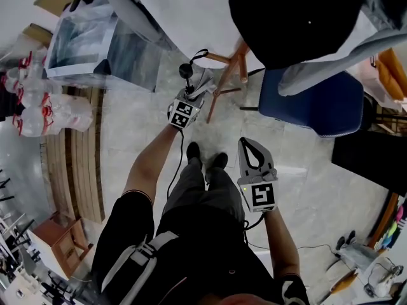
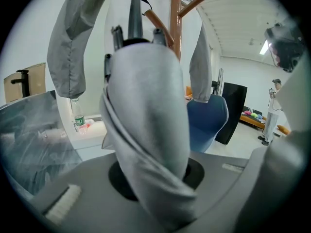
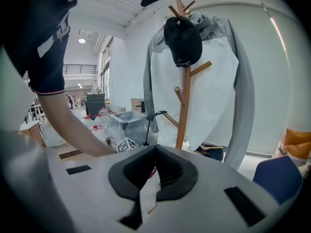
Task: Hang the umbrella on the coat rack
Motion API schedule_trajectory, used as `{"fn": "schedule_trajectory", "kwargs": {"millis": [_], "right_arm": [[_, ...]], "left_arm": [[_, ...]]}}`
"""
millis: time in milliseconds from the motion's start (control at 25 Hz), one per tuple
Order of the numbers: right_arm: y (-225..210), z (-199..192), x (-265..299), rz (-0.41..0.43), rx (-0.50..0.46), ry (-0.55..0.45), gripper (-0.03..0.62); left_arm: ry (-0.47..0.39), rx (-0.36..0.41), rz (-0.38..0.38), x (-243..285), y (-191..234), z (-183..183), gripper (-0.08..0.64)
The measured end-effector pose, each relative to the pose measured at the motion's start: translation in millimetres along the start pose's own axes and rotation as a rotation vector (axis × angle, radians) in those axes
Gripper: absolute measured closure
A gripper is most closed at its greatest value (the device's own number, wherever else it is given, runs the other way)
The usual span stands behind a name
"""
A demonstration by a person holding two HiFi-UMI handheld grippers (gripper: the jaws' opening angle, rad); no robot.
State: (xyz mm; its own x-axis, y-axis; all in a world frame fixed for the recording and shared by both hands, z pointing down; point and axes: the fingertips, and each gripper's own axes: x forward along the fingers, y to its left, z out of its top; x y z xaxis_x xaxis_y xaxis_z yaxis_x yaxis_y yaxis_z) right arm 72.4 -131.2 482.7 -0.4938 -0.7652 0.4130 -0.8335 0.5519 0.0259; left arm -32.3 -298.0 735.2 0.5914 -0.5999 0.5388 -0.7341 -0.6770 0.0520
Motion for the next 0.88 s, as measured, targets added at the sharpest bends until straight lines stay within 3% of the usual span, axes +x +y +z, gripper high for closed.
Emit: {"fn": "schedule_trajectory", "kwargs": {"millis": [880], "right_arm": [[4.2, -15.4, 7.3, 0.012, 0.028, 0.032, 0.589]], "left_arm": [[0.007, 0.035, -0.033, 22.4, -17.0, -13.4, 0.515]]}}
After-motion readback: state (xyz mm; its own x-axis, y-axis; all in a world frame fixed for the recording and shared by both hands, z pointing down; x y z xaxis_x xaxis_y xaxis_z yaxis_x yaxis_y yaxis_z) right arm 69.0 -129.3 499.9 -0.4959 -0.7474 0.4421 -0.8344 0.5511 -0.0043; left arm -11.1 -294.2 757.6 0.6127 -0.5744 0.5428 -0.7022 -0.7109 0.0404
